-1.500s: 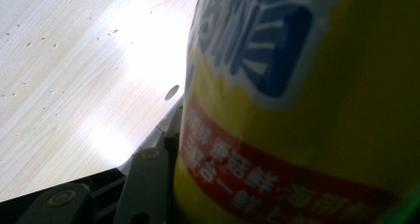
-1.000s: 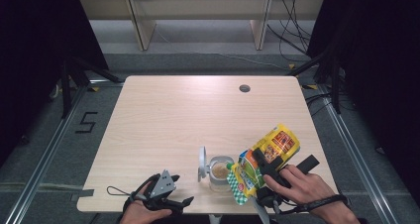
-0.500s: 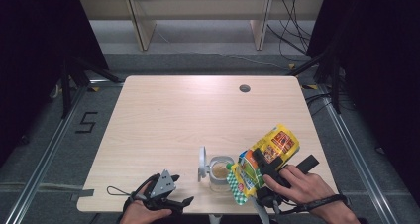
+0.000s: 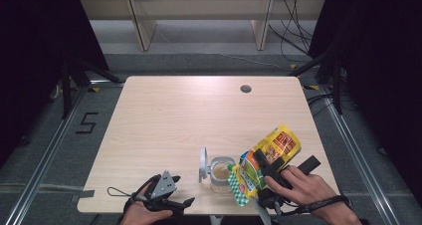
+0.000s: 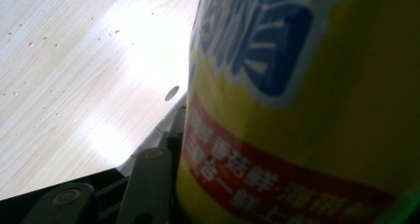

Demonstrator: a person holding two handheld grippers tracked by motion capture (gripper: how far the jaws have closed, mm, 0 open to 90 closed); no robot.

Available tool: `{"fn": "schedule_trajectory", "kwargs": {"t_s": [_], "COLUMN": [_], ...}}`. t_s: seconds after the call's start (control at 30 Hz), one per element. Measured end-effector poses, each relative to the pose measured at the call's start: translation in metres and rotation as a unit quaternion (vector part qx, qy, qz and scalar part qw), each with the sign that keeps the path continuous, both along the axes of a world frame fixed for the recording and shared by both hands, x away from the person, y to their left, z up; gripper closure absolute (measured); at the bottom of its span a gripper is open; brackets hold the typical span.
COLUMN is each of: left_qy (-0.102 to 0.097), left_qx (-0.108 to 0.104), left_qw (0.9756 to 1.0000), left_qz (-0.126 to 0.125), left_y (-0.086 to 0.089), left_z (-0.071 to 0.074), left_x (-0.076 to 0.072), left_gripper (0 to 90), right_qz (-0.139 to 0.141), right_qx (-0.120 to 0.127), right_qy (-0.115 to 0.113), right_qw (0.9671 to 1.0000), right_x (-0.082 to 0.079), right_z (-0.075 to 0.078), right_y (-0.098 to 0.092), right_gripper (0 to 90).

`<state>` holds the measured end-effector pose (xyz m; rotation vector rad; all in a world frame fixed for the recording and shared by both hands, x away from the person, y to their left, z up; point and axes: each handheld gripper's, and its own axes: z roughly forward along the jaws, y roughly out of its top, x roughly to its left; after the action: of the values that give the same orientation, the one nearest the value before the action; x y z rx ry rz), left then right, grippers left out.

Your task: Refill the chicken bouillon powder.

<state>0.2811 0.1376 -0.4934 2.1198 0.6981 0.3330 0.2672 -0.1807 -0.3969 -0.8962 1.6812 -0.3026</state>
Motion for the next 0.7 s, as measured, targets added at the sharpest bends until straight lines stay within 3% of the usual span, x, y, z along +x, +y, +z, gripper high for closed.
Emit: {"fn": "schedule_trajectory", "kwargs": {"t_s": [0.3, 0.53, 0.7], "left_qy": [0.009, 0.004, 0.002], "left_qx": [0.001, -0.008, 0.004], "left_qw": [1.0000, 1.0000, 1.0000], "left_qz": [0.001, 0.004, -0.002], "left_y": [0.0004, -0.0007, 0.0007], "left_z": [0.0004, -0.0009, 0.0005], "left_x": [-0.0002, -0.0005, 0.0006], "left_gripper": [18.1, 18.1, 18.0], "right_qz": [-0.001, 0.002, 0.007], "right_qx": [-0.004, -0.007, -0.013], "right_qy": [0.000, -0.001, -0.006], "right_qw": [1.0000, 1.0000, 0.9999], "right_x": [-0.0003, -0.0005, -0.0007], "right_z": [0.0009, 0.0008, 0.0007], "right_y": [0.0004, 0.0008, 0.0015], "right_gripper": [61.3, 61.3, 61.3]}}
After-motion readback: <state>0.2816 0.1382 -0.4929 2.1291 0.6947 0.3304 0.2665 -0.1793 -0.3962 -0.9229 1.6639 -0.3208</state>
